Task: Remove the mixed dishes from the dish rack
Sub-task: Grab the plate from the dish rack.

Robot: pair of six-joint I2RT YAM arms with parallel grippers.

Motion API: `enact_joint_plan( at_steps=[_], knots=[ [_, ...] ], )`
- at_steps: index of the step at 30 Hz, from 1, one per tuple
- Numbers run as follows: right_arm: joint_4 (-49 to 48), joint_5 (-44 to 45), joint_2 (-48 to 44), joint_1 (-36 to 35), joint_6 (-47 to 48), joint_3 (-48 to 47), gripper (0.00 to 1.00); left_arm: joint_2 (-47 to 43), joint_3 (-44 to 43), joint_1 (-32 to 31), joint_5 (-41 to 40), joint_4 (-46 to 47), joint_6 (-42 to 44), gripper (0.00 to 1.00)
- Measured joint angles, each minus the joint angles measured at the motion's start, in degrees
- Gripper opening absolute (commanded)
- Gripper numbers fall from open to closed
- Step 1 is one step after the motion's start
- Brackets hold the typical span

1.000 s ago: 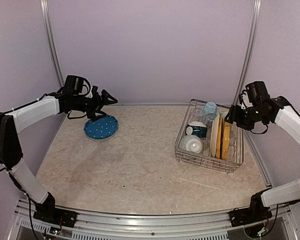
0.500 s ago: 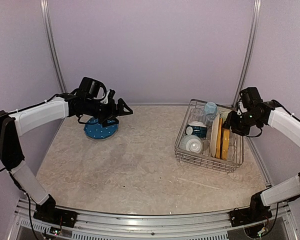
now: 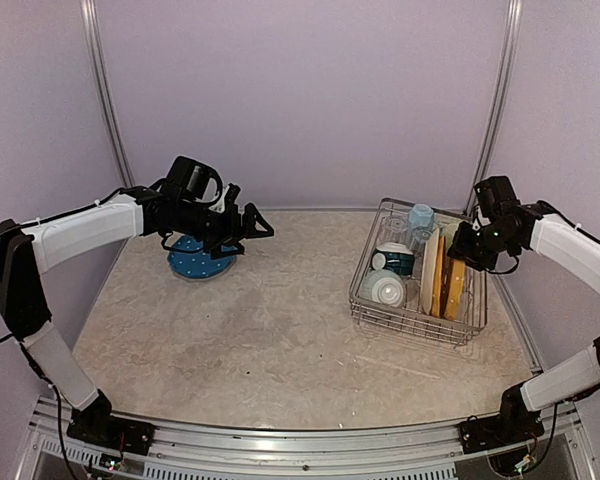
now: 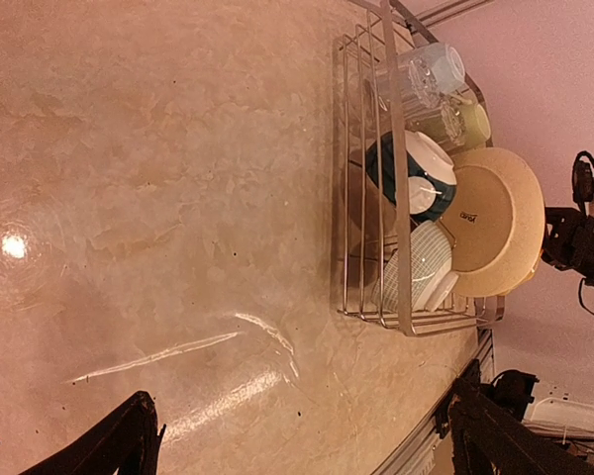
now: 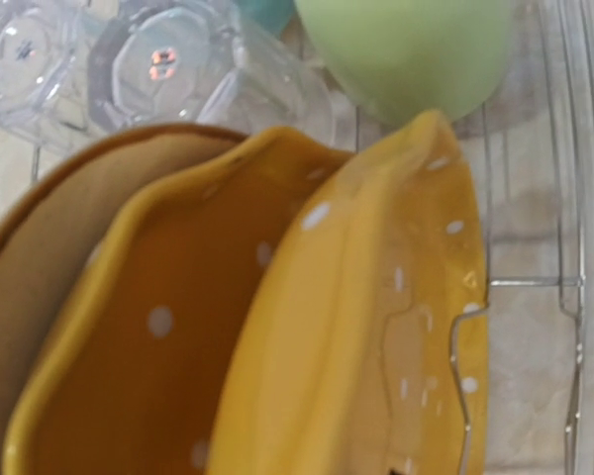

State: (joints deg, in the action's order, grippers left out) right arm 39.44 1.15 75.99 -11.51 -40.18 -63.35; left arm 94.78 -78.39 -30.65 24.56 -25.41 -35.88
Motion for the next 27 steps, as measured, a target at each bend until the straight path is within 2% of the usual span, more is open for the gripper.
enact_joint_plan(
  at_steps=[12, 17, 27],
  knots=[
    [-3.0, 3.5, 0.3, -0.2, 0.2, 1.6, 0.12, 0.0, 0.0, 0.0, -0.3, -0.2, 0.2, 0.97],
    [-3.0, 4.7, 0.1, -0.8, 0.0, 1.7, 0.06, 0.0, -0.3, 0.0, -0.4, -0.5, 0.2, 0.97],
    [-2.7, 5.1, -0.9, -1.0, -0.1, 2.1, 0.00, 0.0, -0.4, 0.1, -0.6, -0.6, 0.2, 0.97]
  ],
)
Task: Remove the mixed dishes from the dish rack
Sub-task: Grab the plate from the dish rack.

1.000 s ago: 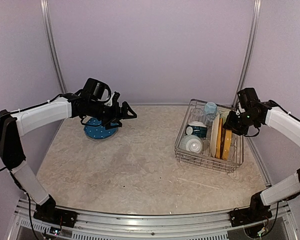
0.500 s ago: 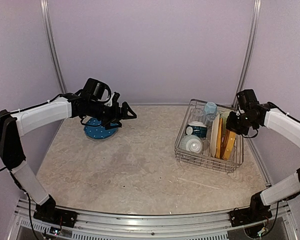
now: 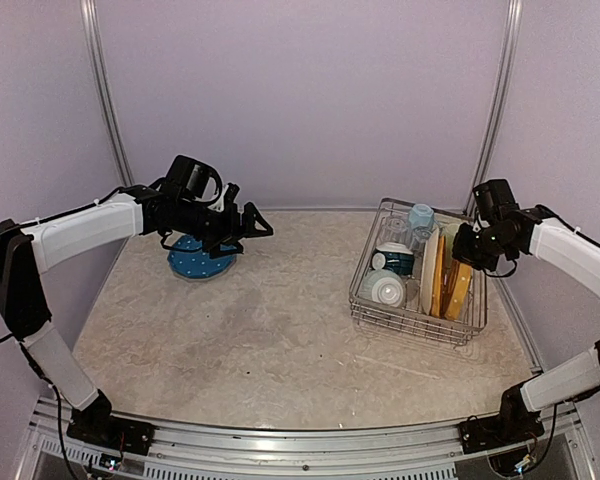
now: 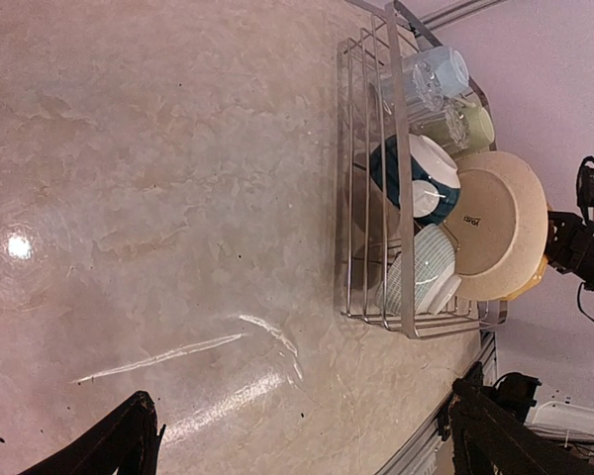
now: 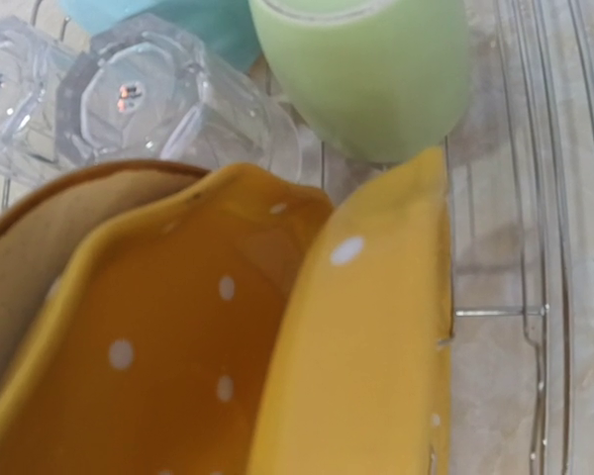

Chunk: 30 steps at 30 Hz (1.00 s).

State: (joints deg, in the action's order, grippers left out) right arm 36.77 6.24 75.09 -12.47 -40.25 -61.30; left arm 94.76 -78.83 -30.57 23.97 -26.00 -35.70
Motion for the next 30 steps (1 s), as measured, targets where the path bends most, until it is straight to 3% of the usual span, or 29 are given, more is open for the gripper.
enact_joint_plan(
  at_steps=[16, 30],
  knots=[
    [8.9, -1.3, -4.6, -0.7, -0.7, -7.0, 0.00, -1.2, 0.0, 1.0, 0.0, 0.0, 0.0, 0.97],
    [9.6, 0.3, -11.7, -0.7, 17.7, -17.8, 0.00, -4.2, 0.0, 4.0, 1.6, 0.9, 0.0, 0.97]
  ],
)
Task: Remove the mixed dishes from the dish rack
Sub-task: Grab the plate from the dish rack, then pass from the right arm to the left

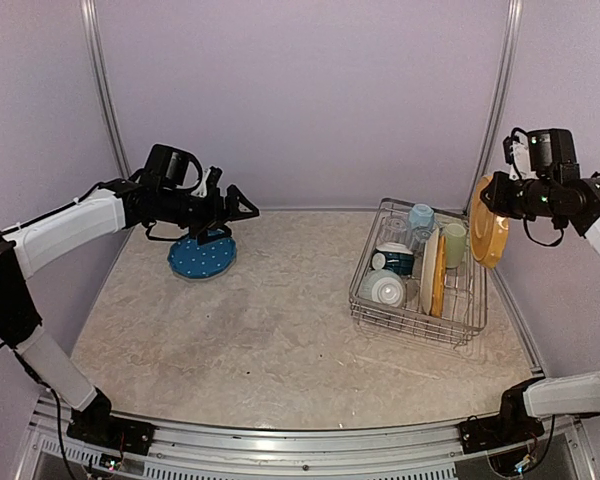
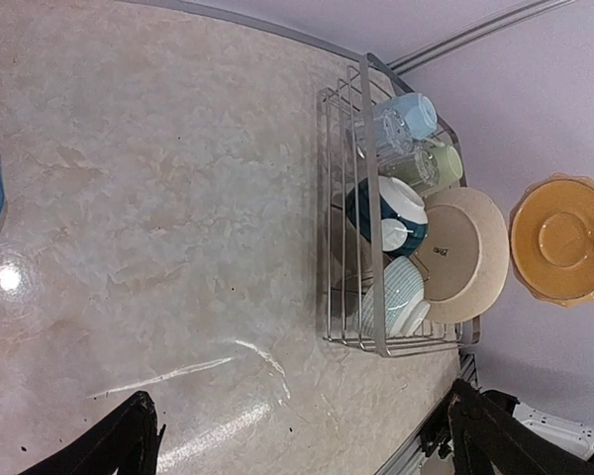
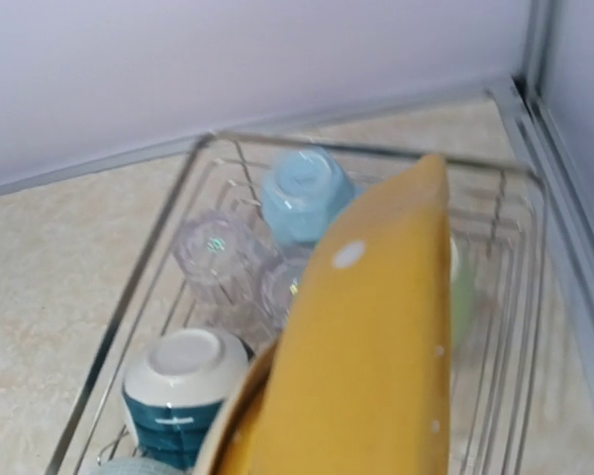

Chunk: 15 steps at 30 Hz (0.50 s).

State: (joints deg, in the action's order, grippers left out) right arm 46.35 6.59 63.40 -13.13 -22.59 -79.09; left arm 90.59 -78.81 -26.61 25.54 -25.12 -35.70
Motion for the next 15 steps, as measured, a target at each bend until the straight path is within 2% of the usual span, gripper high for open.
enact_joint_plan(
  at_steps=[5, 15],
  knots=[
    [-2.5, -1.0, 1.5, -2.6, 5.7, -2.2, 0.00, 0.0, 0.4, 1.6, 4.2, 1.8, -0.6, 0.97],
    [-10.8, 3.5, 10.1, -20.3, 14.5, -8.5, 0.00, 4.5, 2.7, 10.3, 20.0, 10.4, -11.6, 0.97]
  ],
)
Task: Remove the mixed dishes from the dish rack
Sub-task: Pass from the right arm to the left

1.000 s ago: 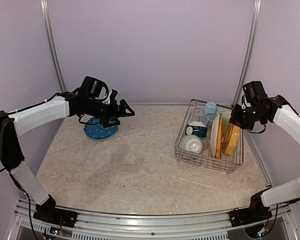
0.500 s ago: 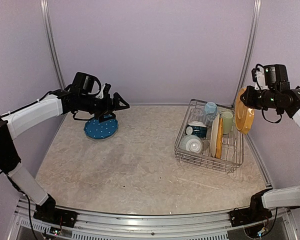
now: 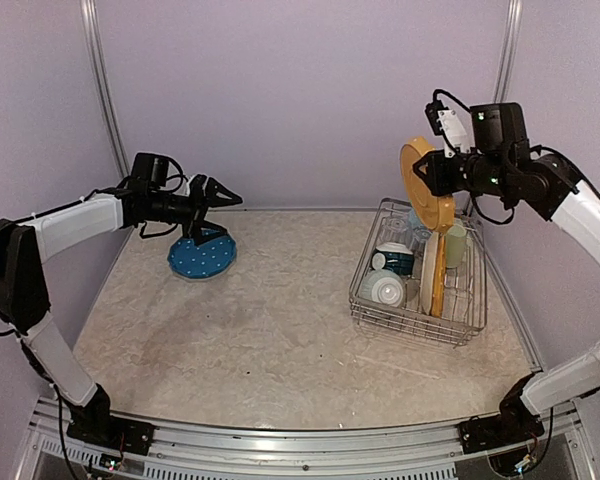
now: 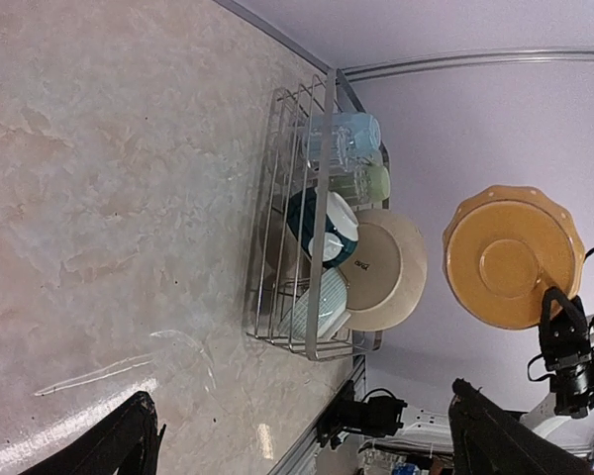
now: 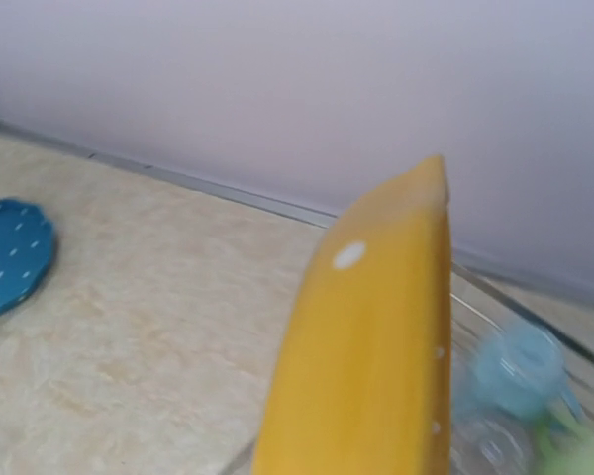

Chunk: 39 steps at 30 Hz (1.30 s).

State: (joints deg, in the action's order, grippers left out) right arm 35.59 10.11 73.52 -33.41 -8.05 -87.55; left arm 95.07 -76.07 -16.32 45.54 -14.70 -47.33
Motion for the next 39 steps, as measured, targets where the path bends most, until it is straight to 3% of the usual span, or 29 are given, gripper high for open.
enact_joint_plan(
  at_steps=[6, 12, 25, 29, 39],
  knots=[
    [-4.6, 7.6, 10.9, -12.8, 8.9, -4.1, 0.00, 2.8, 1.5, 2.1, 5.9, 3.7, -5.7, 0.97],
    [-8.3, 13.7, 21.6, -20.9, 18.0, -5.3, 0.00, 2.9, 1.9, 2.6, 11.2, 7.5, -9.4, 0.97],
    [-14.8, 18.9, 35.5, -28.5, 29.7, -7.7, 0.00, 8.2, 1.8, -0.8, 19.6, 15.1, -16.3, 0.95],
    [-16.8, 19.5, 37.0, -29.3, 31.3, -8.3, 0.00, 10.2, 1.8, -2.9, 21.0, 16.0, -17.6, 0.87],
    [-20.3, 21.9, 39.8, -30.3, 34.2, -8.5, 0.00, 10.9, 1.8, -5.1, 22.1, 16.5, -18.4, 0.54]
  ],
)
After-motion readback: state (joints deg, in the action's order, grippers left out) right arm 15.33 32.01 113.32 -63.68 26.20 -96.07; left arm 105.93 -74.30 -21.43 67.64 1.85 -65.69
